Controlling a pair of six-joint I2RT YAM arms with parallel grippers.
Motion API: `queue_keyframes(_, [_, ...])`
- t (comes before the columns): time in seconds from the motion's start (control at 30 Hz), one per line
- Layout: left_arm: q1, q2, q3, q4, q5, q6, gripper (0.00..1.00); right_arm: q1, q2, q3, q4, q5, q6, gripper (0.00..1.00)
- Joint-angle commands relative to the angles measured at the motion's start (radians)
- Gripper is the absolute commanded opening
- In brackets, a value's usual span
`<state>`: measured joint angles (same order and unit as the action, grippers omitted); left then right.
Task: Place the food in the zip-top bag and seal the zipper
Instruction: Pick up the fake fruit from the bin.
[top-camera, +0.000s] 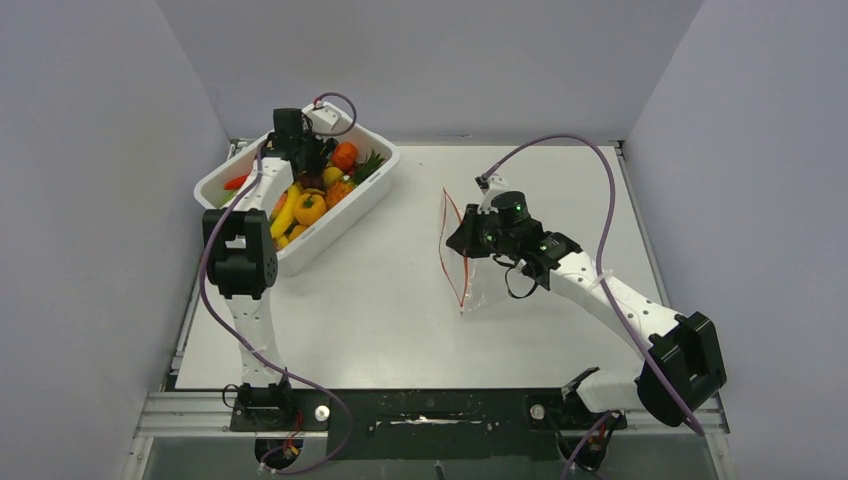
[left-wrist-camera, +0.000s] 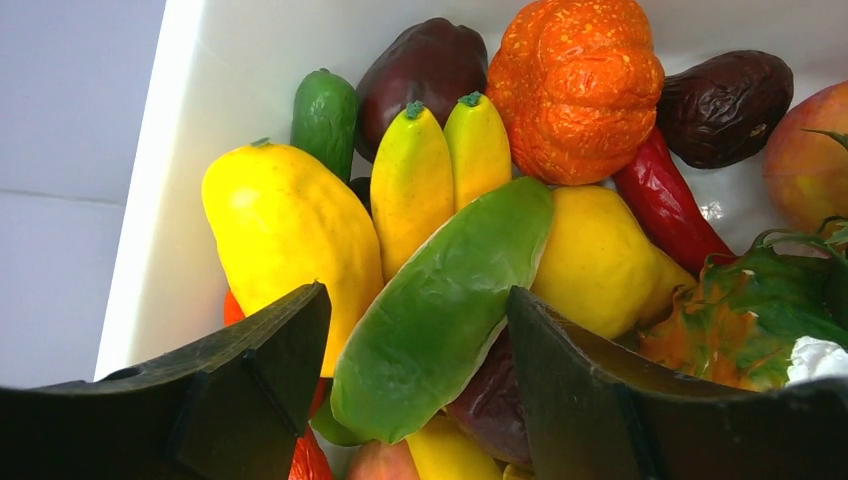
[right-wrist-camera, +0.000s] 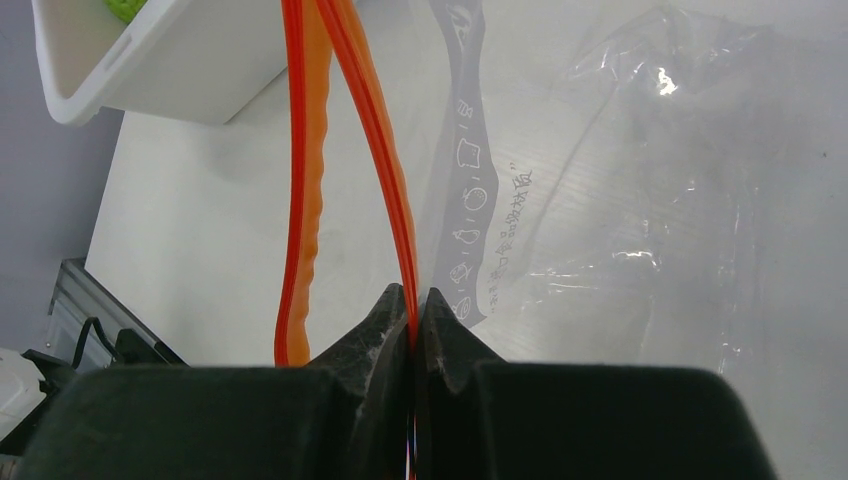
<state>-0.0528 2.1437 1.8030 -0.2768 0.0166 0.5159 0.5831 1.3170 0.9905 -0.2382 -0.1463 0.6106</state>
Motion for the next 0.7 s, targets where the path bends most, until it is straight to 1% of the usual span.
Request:
queue_keyframes(0.0, [0.005,0.01,0.023,-0.004,-0.008,0.043,0.64,0.0,-0.005,0.035,0.031,0.007,0.008,0.0])
queue_keyframes(0.07, [0.002,-0.009,0.023,-0.05,0.04,0.058,0.65,0.0,-0.014,0.026,0.035,0.009,0.013,0.0])
queue_keyframes(0.17, [0.001,-0.031,0.02,-0.065,0.09,0.069,0.66,0.0,-0.03,0.011,0.046,0.011,0.014,0.0])
queue_keyframes(0.3, [0.002,-0.027,0.03,-0.077,0.088,0.088,0.67,0.0,-0.034,0.01,0.039,0.013,0.009,0.0])
queue_keyframes(0.53, [0.004,0.01,0.093,-0.194,0.106,0.124,0.69,-0.001,-0.025,0.017,0.035,0.021,0.001,0.0])
queue_keyframes(0.67, [0.006,0.016,0.089,-0.179,0.109,0.132,0.69,-0.002,-0.018,0.024,0.037,0.025,-0.003,0.0])
